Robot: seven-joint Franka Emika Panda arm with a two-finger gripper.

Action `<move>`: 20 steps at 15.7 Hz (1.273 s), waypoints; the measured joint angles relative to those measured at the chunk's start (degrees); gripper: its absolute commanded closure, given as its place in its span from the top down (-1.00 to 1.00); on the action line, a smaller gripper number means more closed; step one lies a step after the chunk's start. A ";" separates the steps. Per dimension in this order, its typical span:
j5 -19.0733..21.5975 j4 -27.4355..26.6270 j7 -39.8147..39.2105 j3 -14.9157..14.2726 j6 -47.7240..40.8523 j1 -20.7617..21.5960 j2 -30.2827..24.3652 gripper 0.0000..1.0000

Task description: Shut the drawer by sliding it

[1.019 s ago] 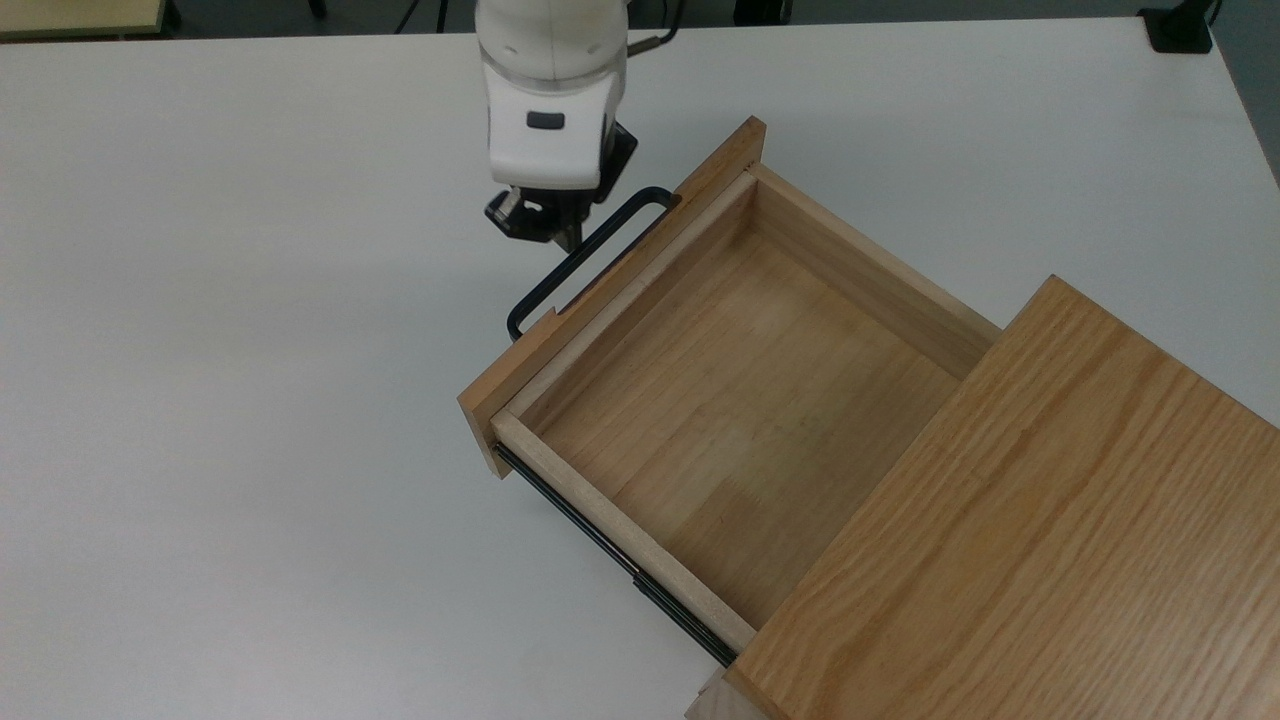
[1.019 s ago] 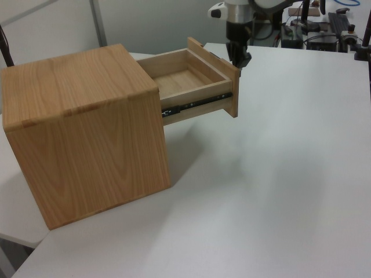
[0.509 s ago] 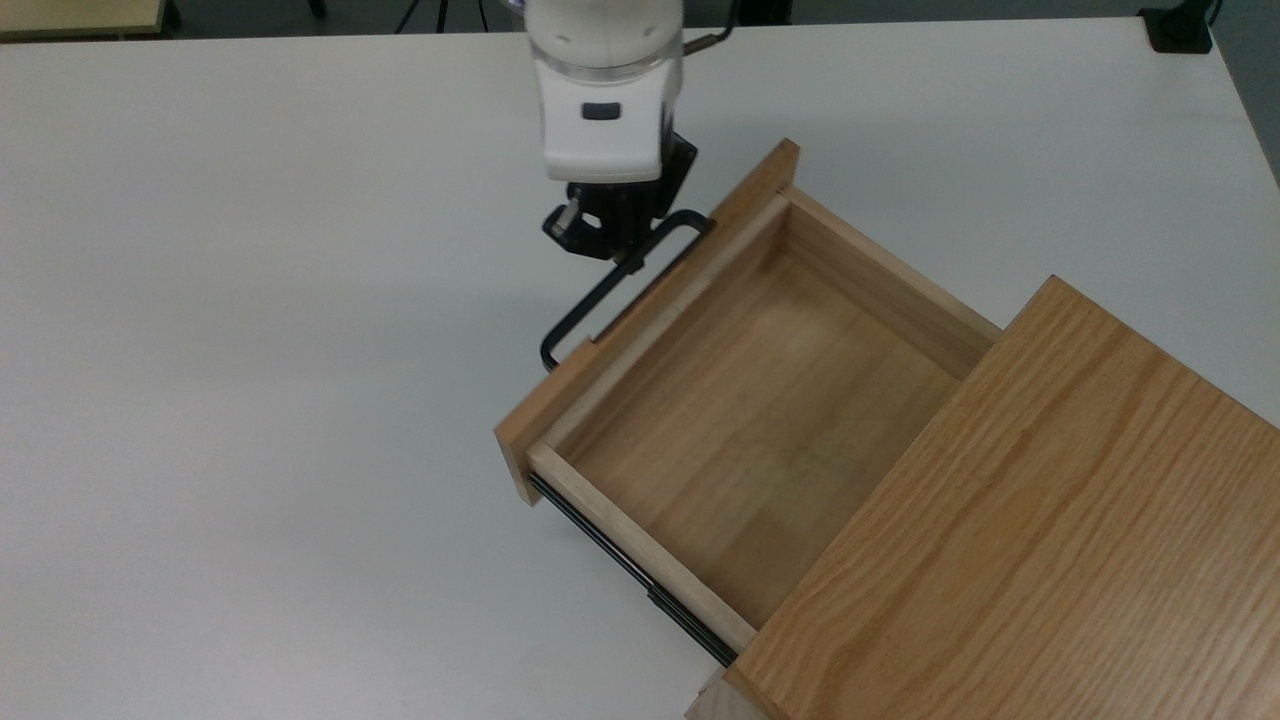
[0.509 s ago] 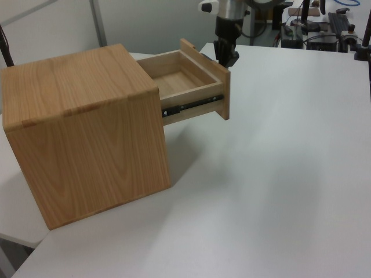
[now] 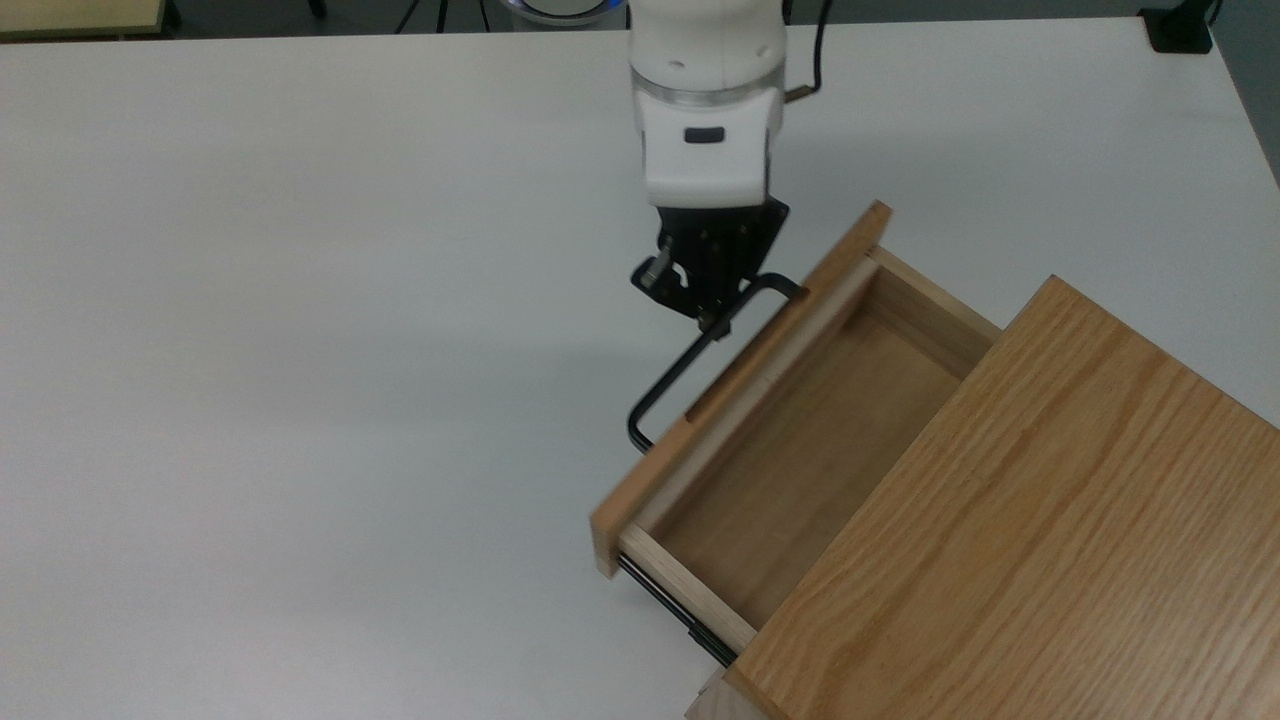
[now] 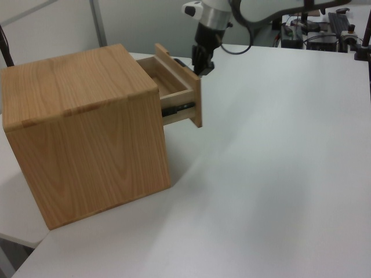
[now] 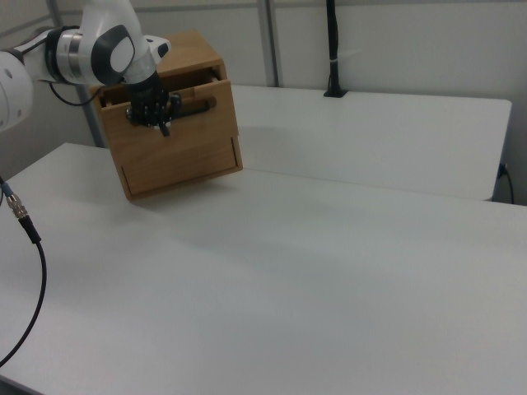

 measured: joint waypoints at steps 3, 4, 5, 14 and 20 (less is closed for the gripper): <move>0.01 1.29 3.79 0.01 6.46 1.92 2.43 -1.00; 0.01 1.36 4.68 0.02 8.56 2.71 3.17 -1.00; 0.01 1.38 5.49 0.02 10.64 3.42 3.98 -1.00; 0.01 1.87 10.08 -0.06 24.16 4.08 8.70 -1.00; 0.01 2.44 15.18 -0.06 26.33 4.09 9.61 -1.00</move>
